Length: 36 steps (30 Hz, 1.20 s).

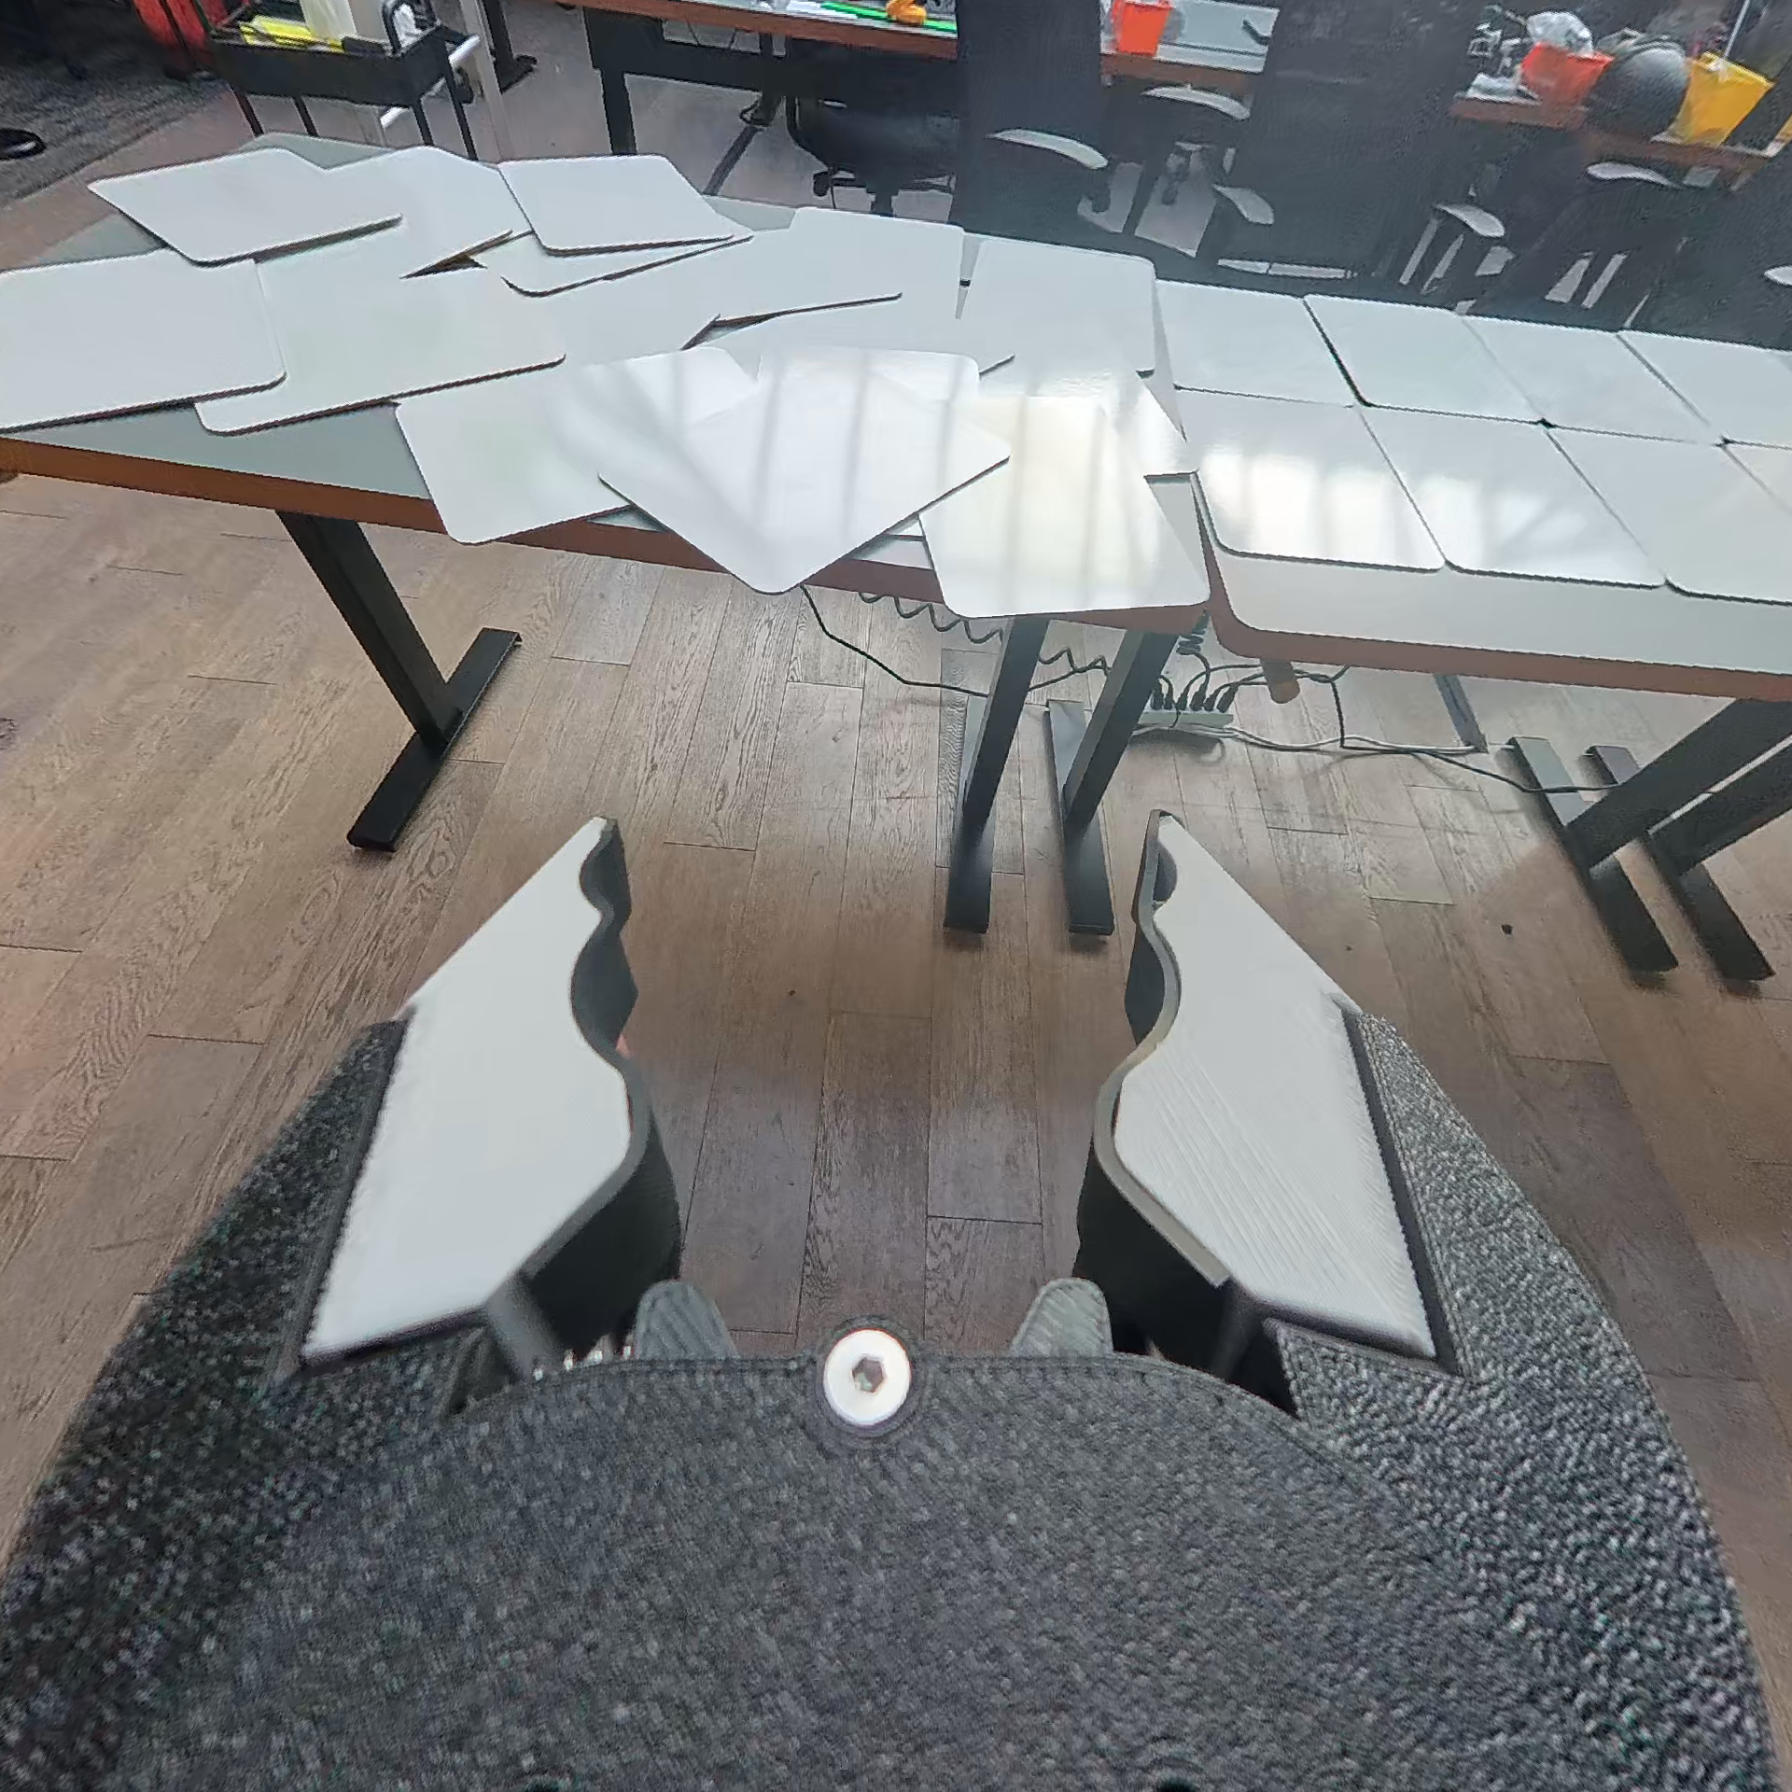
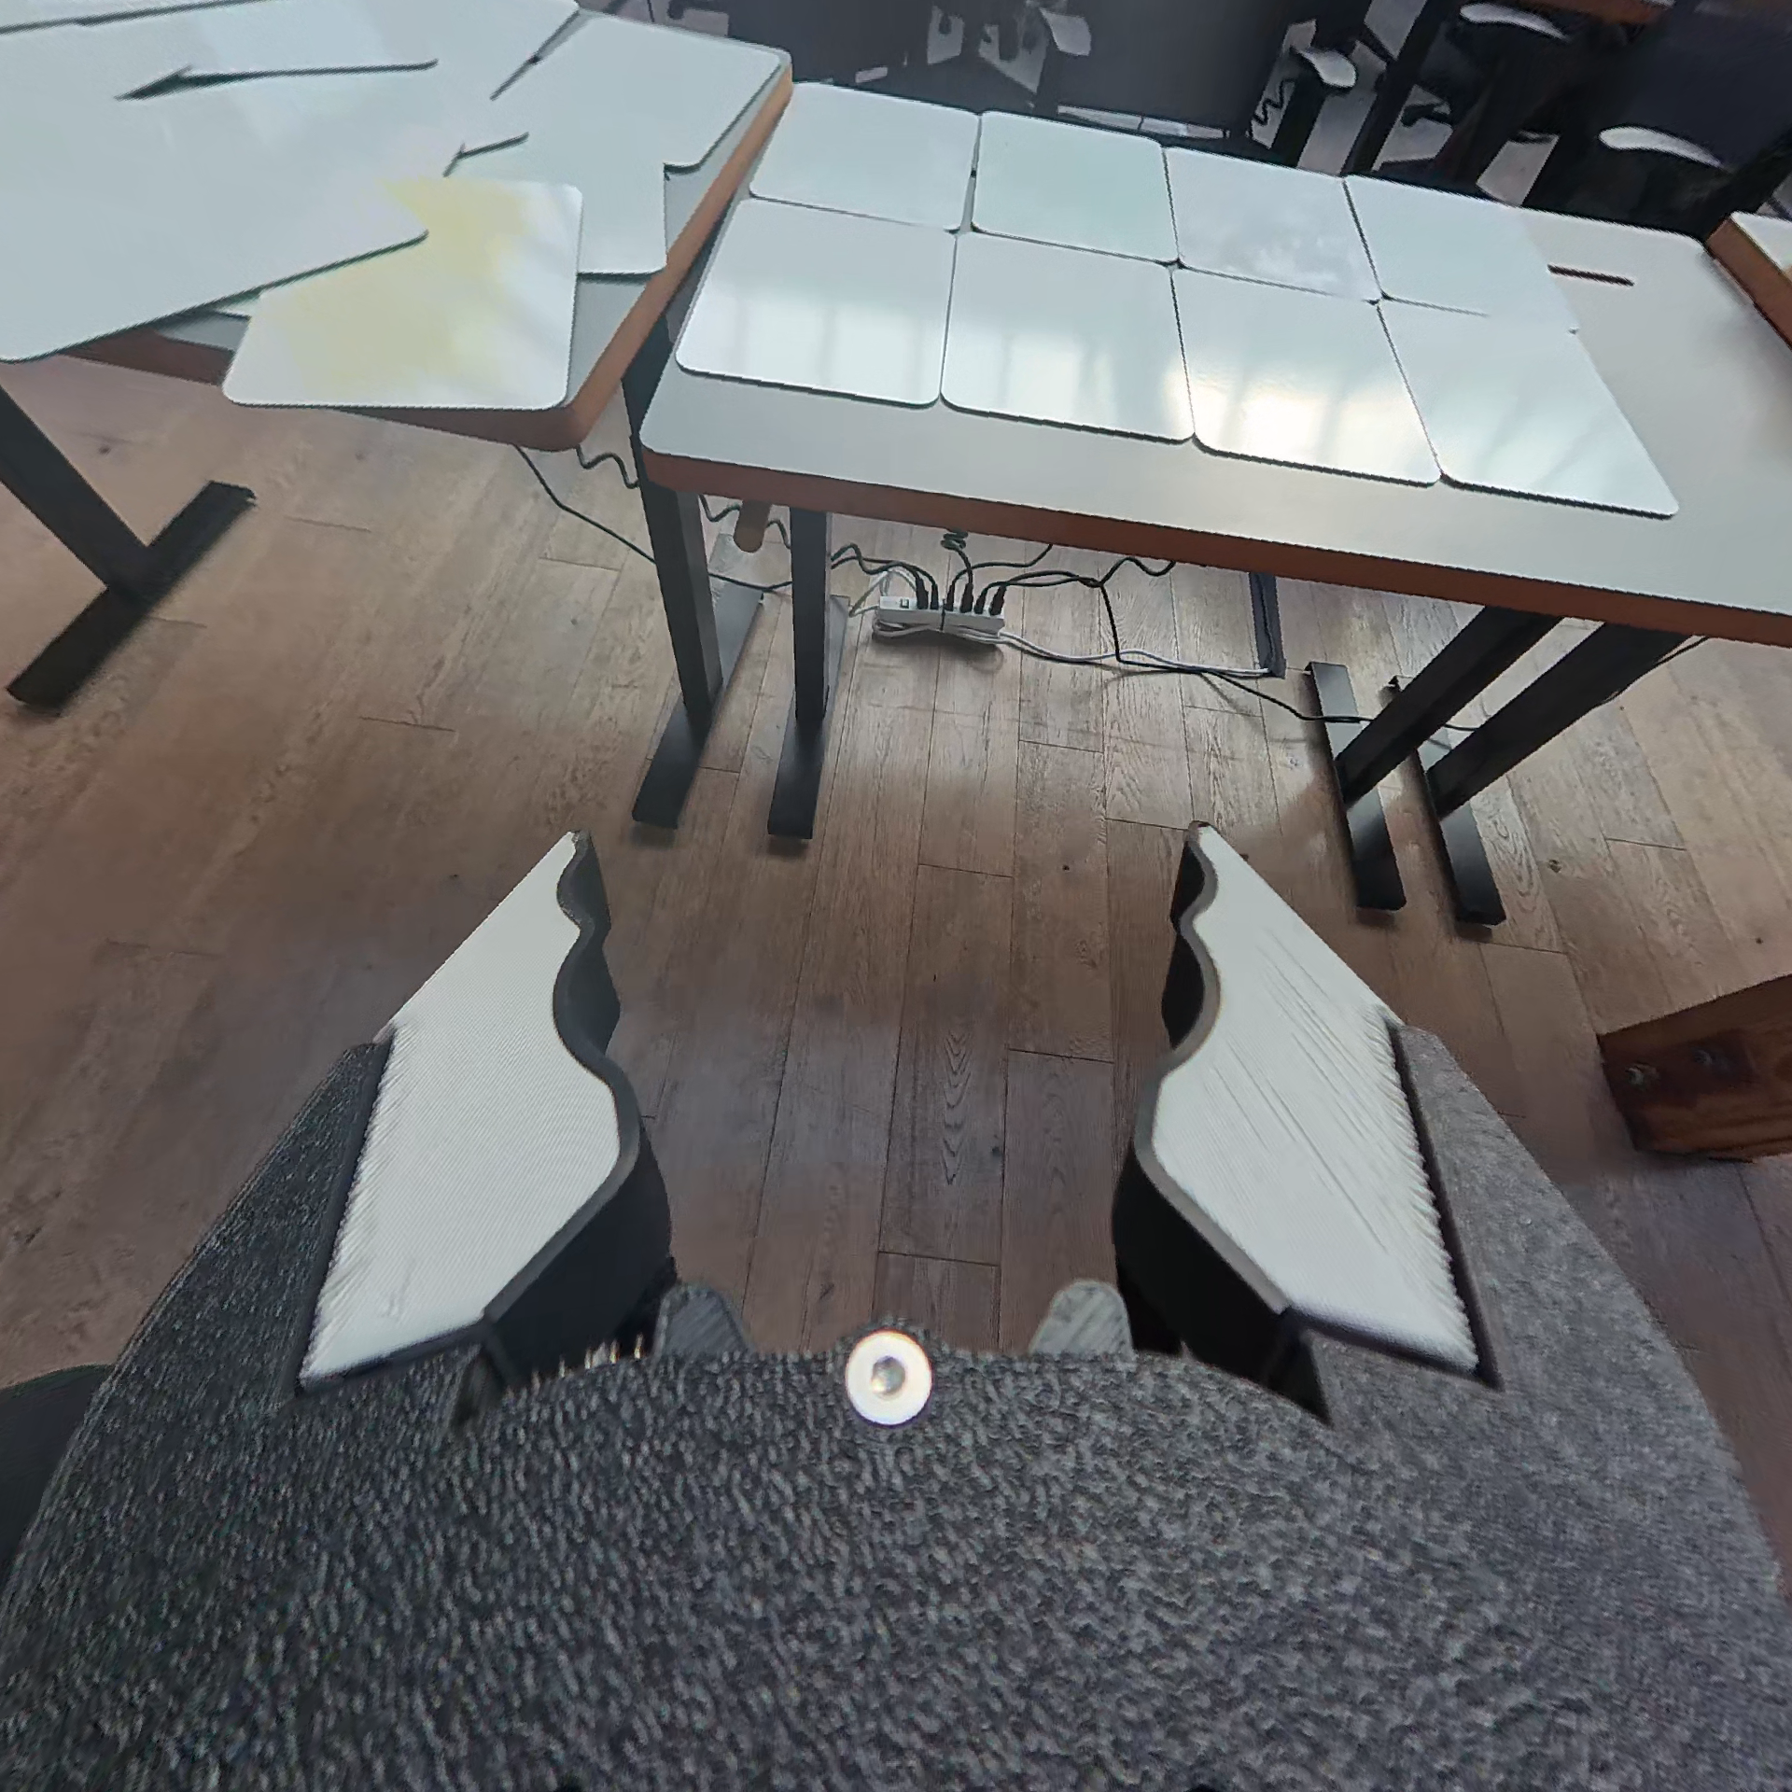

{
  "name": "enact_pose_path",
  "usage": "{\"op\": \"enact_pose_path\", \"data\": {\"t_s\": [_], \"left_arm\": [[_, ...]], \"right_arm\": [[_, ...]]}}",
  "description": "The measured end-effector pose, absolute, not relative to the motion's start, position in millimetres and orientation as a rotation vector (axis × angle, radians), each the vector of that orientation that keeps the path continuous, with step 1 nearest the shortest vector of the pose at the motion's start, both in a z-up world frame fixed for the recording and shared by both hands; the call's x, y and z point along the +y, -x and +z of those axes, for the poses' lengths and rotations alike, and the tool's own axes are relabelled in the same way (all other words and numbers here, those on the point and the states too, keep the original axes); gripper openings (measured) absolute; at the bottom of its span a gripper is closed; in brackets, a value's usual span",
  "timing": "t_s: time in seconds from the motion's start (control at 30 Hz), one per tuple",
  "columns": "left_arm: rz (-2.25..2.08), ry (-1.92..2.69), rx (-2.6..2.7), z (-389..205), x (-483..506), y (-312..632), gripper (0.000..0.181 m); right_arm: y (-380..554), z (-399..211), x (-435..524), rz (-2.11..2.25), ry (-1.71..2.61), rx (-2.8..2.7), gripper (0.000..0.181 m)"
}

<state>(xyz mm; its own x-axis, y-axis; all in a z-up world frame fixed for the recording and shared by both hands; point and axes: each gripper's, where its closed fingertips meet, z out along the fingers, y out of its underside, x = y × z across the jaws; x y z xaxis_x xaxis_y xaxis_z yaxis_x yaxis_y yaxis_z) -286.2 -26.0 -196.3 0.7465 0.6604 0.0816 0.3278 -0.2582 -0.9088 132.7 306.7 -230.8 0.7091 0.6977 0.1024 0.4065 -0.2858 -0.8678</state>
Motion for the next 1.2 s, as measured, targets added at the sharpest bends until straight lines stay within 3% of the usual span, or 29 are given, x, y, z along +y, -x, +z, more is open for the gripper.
{"op": "enact_pose_path", "data": {"t_s": [0.2, 0.73, 1.1, 1.2], "left_arm": [[0.392, 1.854, -0.754, -199, -7, 340, 0.103], [0.385, 1.786, -0.631, -173, 42, 547, 0.085], [0.369, 1.783, -0.528, -196, 123, 551, 0.034], [0.374, 1.783, -0.510, -199, 161, 543, 0.008]], "right_arm": [[-84, -243, 321, 0.373, 1.929, -0.874, 0.115], [168, -204, 335, 0.472, 1.869, -0.831, 0.111], [176, -203, 399, 0.346, 1.892, -0.839, 0.103], [165, -213, 431, 0.341, 1.916, -0.814, 0.102]]}}
